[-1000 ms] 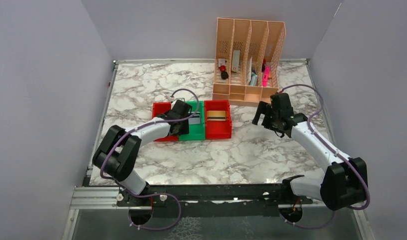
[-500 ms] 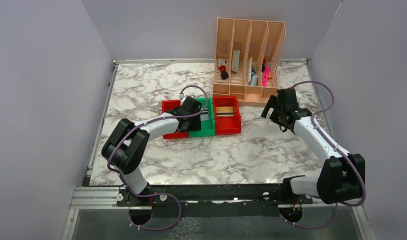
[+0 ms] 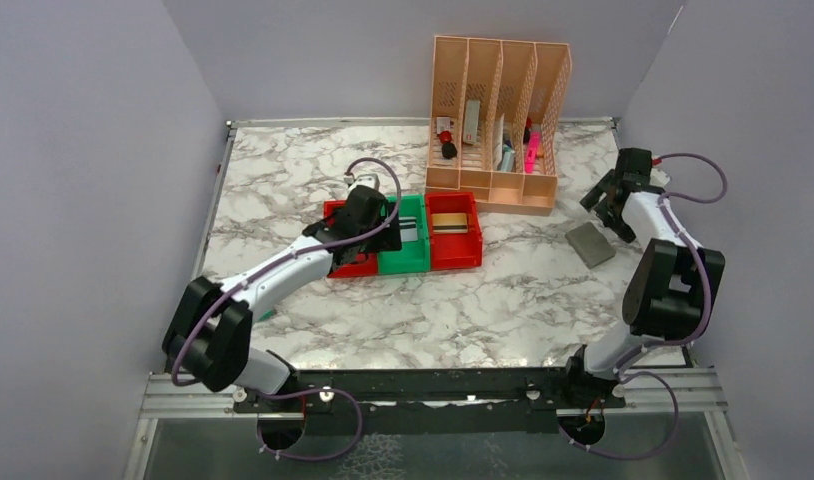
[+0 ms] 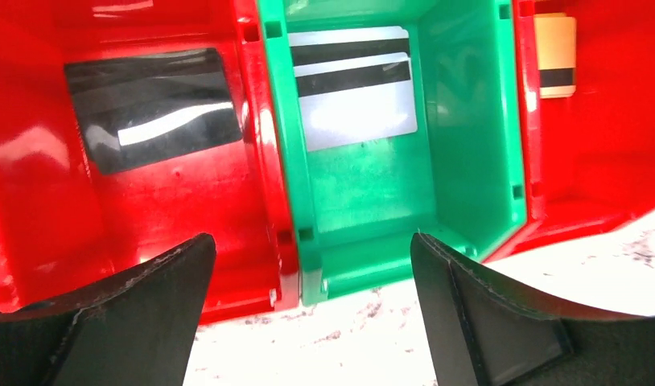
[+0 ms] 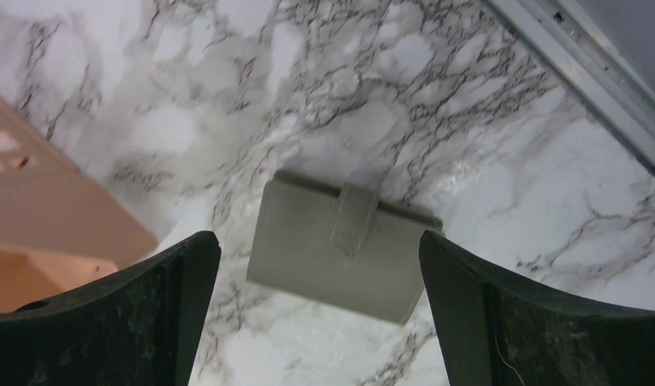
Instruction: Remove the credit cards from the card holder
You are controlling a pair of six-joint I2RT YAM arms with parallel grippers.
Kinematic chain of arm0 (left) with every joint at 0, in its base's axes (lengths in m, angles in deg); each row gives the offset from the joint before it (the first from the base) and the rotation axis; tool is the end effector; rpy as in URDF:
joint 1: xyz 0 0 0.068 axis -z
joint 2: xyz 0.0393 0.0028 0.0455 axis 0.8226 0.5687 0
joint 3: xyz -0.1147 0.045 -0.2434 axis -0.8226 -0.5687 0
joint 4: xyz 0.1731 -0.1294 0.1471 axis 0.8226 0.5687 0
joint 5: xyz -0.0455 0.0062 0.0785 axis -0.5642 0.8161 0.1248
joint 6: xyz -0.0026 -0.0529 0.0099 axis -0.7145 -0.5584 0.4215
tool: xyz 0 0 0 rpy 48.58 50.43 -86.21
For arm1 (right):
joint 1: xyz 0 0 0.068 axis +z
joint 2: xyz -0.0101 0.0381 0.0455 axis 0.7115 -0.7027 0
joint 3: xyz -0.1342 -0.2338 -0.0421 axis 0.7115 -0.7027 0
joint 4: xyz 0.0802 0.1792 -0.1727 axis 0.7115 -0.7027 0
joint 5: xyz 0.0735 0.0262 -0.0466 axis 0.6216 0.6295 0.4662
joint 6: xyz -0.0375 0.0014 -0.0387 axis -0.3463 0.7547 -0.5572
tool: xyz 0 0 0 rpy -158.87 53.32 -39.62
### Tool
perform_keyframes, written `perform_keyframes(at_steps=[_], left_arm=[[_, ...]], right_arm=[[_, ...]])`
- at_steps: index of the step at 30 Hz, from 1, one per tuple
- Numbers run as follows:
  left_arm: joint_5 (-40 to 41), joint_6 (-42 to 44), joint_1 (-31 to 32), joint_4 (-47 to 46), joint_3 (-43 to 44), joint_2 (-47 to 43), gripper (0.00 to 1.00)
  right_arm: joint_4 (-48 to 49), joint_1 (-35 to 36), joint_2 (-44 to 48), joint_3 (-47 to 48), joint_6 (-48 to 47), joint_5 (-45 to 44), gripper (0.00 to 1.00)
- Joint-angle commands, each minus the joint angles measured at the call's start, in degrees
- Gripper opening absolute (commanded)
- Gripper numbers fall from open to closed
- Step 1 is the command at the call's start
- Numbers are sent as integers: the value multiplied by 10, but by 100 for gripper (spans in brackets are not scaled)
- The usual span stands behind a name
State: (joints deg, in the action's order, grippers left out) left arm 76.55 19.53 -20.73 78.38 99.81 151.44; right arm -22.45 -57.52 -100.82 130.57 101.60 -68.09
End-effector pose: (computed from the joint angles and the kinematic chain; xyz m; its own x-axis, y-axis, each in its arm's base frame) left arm 0.2593 -0.1702 0.2270 -0.7453 -0.0944 -0.6600 0.0717 0.9728 -0.2201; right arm 0.3253 -0.0807 0.2303 -0.5002 0.6072 -0.6174 0.7240 0.6844 0.0866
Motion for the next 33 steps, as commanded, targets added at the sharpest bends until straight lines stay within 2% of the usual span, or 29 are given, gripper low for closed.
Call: perform_keyframes(at_steps=[1,6,9,12,15,17,22,28,30,33], left_arm=[[34,17,0,0,-47,-81,98],[37,13,-1,-15,-102,-171,99],[25,6,0,-25,-132,-216,99],[8,-1,0,-34,-156,-252,99],[-7,-1,-1,-50,-180,-279,99],[-15,-1,-1,-57,-194,-293,99],[-38,-9,-1,-55,-223,-324,99],[-72,-35,0,-53,-257,-376,99],[-83,-39,-1,-53,-268,-395,99],[-92,-45,-1,-45,-282,-427,99]], right_arm=[[-8,-22,-73,56,-27,8,99],[-29,-25,-130,80,-44,50,99],[-27,-25,-134,58,-34,82,99],[-52,-24,-129,39,-15,114,96],[-35,-16,-108,-8,-29,184,90],[-32,-1,-79,-41,-29,203,86],[-36,94,-3,-129,-10,166,83],[-62,163,111,-238,82,151,82],[-59,184,168,-275,100,173,81],[-49,196,248,-316,95,252,76]])
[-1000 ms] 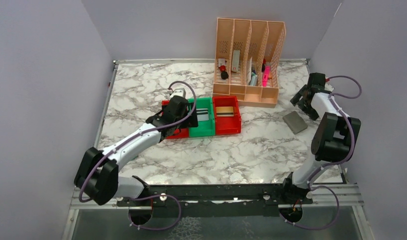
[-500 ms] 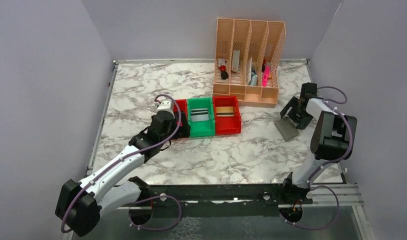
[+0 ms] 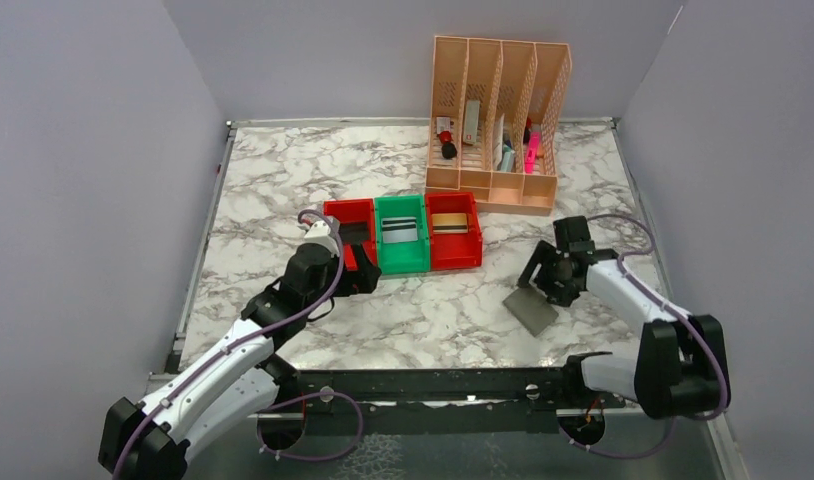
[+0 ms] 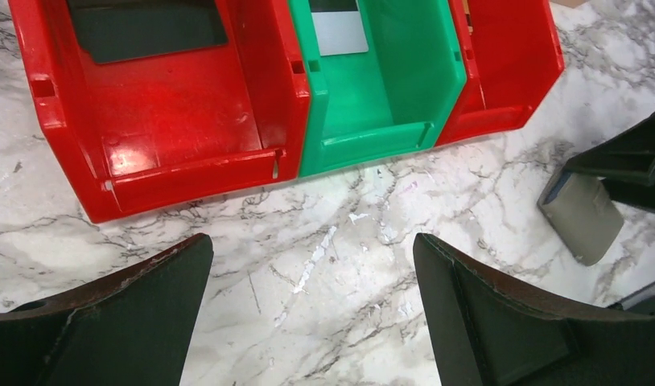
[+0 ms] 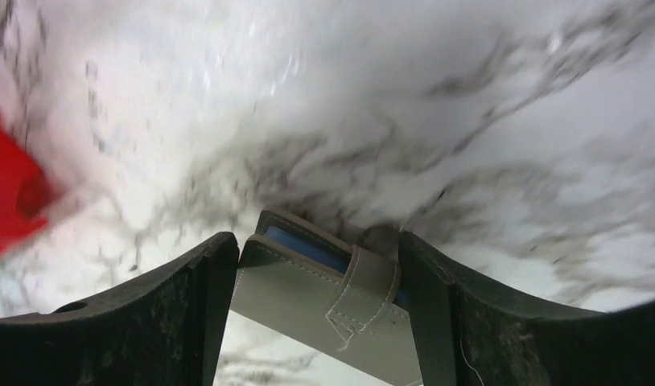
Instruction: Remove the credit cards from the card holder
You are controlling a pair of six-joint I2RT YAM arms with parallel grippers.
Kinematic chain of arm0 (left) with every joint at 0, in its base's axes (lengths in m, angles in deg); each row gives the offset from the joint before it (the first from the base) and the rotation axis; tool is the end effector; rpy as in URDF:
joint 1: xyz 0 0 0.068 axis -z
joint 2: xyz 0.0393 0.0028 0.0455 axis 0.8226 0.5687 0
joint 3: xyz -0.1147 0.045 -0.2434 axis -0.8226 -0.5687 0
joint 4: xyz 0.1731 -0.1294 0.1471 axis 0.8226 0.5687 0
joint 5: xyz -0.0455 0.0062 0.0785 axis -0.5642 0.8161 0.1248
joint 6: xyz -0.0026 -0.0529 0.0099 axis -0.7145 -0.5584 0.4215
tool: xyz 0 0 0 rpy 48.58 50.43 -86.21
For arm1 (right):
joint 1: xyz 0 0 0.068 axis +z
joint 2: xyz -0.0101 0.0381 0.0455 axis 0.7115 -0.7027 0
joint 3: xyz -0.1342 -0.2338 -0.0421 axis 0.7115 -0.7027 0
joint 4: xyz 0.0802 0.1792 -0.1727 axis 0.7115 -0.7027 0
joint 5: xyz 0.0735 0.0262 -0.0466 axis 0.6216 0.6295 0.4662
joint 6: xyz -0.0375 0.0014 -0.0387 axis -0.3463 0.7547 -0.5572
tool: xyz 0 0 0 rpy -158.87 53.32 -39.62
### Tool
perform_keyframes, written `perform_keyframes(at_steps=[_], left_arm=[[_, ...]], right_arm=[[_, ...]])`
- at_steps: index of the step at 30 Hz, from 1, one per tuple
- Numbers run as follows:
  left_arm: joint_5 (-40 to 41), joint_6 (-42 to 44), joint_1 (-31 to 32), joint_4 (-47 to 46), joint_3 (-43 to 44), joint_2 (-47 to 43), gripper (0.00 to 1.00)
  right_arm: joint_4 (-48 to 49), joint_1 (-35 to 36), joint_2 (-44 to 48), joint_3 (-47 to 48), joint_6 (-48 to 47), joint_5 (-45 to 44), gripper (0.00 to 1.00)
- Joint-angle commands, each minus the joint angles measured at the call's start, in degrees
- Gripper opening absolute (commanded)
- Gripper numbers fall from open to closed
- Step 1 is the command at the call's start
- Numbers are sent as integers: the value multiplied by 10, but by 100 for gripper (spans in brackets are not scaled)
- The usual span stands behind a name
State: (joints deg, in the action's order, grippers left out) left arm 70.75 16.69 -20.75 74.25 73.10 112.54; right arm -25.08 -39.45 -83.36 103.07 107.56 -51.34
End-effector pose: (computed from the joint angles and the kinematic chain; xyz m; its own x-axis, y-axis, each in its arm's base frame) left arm 0.1503 -0.0992 0.2286 -0.6242 -0.2385 -0.7440 0.1762 0.8848 -0.4314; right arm 0.2200 0.0227 0.1656 -0.7974 0.5181 -0.3096 0.4688 0.8547 0.2230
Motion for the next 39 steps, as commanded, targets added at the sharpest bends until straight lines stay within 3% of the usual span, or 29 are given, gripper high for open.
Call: perform_keyframes(at_steps=[1,7,12,16,19,23,30,35,39], left_arm=[[-34,-20,0,1,-18,-47,99],[-52,-42,0,17,-30,-84,99],[-64,-45,0,41,-25,-84,99],[-70,-50,0,51,-26,-80,99],[-71,-54,0,49,-30,-74,99],[-73,-52,0,48,-27,-62,99],[-59,-53,0,48,-30,-60,99],[-57,-47,0,43,-28,-55,99],[-59,-49,0,43,-30,-56,99]], right_arm=[[-27,19,99,-48,36,105,76],[-66,22,209,-33,-13,199,77],[-122,22,246,-9,-2,142,82],[-144,22,279,-18,44,89,93],[-178,22,279,-22,108,19,94],[-163,22,245,-46,103,20,94],[-92,23,174,-90,89,112,85],[-73,25,165,-106,71,119,78],[-60,25,180,-120,62,123,66]])
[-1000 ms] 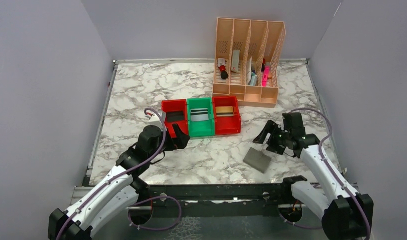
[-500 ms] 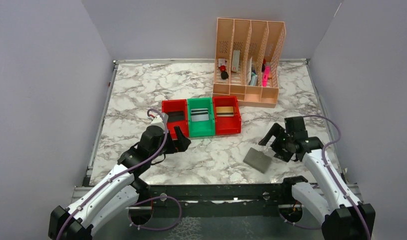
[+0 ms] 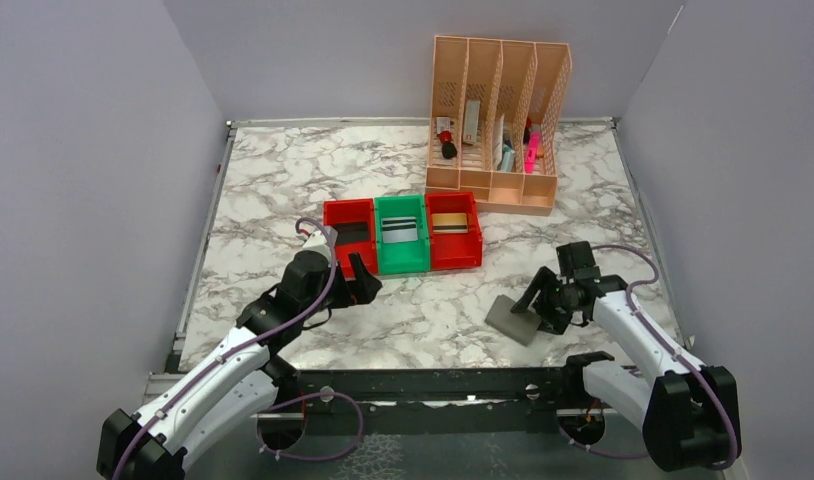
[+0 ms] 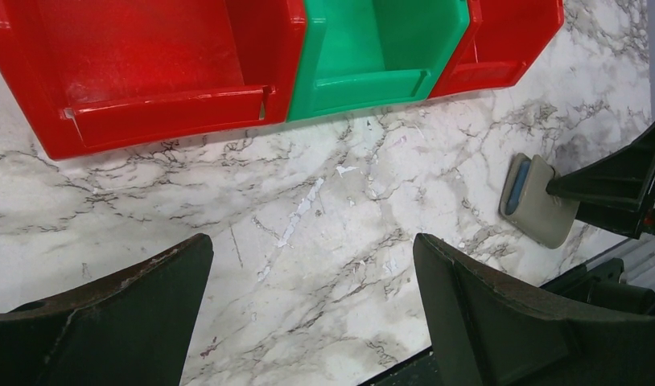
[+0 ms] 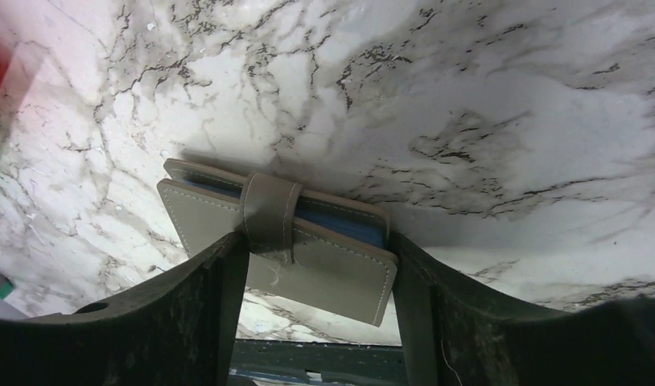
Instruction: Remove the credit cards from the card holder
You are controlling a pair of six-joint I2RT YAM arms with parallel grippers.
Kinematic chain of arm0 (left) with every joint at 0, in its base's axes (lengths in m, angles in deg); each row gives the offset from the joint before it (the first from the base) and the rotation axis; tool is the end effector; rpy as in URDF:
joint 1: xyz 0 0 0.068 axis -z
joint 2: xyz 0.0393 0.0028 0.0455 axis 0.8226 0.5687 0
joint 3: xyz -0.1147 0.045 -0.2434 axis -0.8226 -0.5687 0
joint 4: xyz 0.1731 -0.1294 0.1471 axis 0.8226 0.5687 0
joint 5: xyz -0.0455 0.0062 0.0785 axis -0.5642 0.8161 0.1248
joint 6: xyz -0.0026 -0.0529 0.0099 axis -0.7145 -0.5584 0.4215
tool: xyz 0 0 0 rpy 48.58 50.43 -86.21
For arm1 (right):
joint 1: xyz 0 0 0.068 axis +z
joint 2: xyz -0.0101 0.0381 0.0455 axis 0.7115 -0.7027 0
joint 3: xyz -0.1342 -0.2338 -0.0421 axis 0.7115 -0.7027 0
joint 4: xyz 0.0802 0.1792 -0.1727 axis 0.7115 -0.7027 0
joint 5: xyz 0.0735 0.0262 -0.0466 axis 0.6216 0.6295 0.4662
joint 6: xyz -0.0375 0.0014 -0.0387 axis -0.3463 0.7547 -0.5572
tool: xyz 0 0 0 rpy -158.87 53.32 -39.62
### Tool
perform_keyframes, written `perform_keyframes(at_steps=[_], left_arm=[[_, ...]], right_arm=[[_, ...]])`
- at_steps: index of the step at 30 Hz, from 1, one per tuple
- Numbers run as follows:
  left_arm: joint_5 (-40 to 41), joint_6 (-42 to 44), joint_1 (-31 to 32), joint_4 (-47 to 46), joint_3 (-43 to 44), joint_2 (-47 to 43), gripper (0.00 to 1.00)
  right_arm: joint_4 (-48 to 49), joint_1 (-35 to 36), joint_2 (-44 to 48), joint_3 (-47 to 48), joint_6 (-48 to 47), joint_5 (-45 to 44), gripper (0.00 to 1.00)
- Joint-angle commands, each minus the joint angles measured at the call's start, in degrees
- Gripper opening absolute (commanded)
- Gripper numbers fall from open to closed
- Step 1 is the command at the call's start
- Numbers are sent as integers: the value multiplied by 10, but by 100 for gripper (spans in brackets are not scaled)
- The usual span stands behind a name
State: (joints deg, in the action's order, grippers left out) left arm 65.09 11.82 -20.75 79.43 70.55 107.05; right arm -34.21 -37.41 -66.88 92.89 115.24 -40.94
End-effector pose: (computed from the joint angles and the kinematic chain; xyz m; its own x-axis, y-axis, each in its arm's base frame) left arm 0.1329 -0.0915 0.2192 -0.7035 -0.2707 -0.6571 0.1625 0.8388 -0.5196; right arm 0.1541 0.0279 0.1593 -0.8027 0.5832 -0.1251 0.5137 0.7826 0.3517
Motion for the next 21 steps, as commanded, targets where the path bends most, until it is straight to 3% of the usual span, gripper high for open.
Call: perform_keyframes(at_steps=[1,8,19,21], left_arm=[[-3,-2,0,-9,-5,-1,99],[-2,-4,0,-9,-7,-16,99],[-34,12,0,-29,-4,13,99],[-41,11,0,-31,-4,22,99]], right_arm=[[34,5,21,-22,-15,27,64],[64,5,50,-40,-21,57,48],[164,5,78,-74,-65,172,43],[167,5,88,-67,-74,188,33]])
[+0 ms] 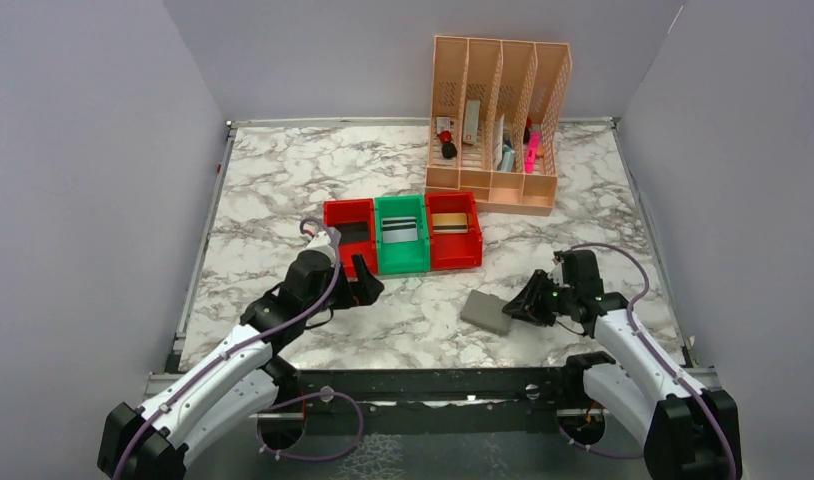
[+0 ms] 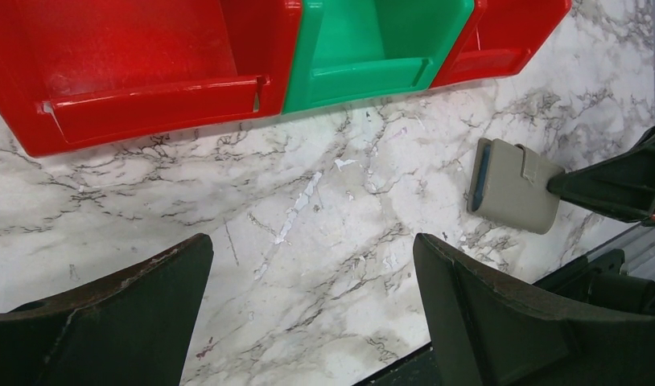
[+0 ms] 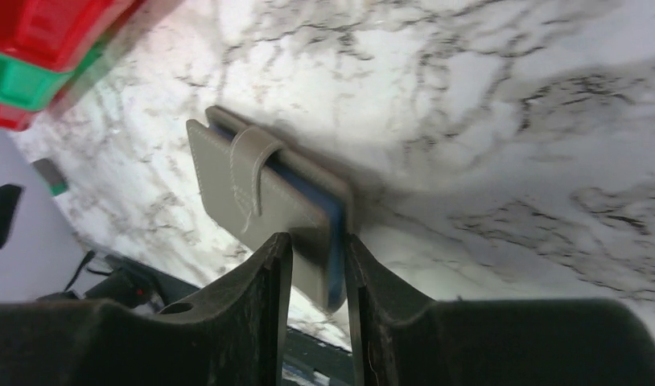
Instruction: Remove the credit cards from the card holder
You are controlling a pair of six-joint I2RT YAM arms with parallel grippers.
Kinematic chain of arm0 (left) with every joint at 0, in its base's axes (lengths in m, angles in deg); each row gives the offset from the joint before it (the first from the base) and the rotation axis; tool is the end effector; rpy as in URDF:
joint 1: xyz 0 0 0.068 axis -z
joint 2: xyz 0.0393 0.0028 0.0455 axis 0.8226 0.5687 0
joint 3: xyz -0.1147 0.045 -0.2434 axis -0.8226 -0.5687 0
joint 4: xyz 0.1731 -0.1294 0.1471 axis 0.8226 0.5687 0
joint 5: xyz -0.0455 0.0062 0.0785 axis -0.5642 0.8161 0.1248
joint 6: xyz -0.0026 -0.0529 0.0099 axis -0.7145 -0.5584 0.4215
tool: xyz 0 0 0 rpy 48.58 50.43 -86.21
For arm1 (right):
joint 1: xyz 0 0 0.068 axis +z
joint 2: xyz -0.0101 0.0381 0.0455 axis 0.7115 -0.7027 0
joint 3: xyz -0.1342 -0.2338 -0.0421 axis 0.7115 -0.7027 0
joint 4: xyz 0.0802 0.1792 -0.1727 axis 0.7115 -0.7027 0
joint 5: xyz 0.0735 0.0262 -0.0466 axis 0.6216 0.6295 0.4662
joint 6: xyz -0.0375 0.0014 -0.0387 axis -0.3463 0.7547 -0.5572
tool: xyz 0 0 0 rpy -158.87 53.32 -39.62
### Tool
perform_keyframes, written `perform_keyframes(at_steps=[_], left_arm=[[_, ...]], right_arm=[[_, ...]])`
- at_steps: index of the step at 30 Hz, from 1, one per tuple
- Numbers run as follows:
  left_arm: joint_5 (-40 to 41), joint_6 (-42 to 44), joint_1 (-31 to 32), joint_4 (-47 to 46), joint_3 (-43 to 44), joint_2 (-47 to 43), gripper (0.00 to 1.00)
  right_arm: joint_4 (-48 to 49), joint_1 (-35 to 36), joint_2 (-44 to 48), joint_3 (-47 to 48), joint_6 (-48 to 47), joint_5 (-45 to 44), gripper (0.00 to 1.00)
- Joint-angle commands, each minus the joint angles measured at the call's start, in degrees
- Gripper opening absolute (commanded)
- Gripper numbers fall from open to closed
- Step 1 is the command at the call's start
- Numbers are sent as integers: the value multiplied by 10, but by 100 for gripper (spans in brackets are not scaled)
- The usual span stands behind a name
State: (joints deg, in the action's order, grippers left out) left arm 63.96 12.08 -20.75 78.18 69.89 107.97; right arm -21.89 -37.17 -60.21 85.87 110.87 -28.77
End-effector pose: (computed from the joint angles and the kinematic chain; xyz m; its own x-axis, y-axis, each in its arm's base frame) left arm 0.1343 -0.0933 0.2150 -0.7142 -0.2589 -0.6502 0.1739 0.8343 -0.5232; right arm 0.1470 0.0349 0.1516 -0.8566 0.4780 -0.1942 0.2911 0.7585 0.5830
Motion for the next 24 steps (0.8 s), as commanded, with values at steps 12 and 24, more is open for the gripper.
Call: perform_keyframes(at_steps=[12,24], left_arm=[[-39,-7,0,-20,1,51,99],[-64,-6,0,-35,29,82,99]], right_arm=[[26,3,-51,40,-58,60,39],[19,3,-58,50,-38,21,57]])
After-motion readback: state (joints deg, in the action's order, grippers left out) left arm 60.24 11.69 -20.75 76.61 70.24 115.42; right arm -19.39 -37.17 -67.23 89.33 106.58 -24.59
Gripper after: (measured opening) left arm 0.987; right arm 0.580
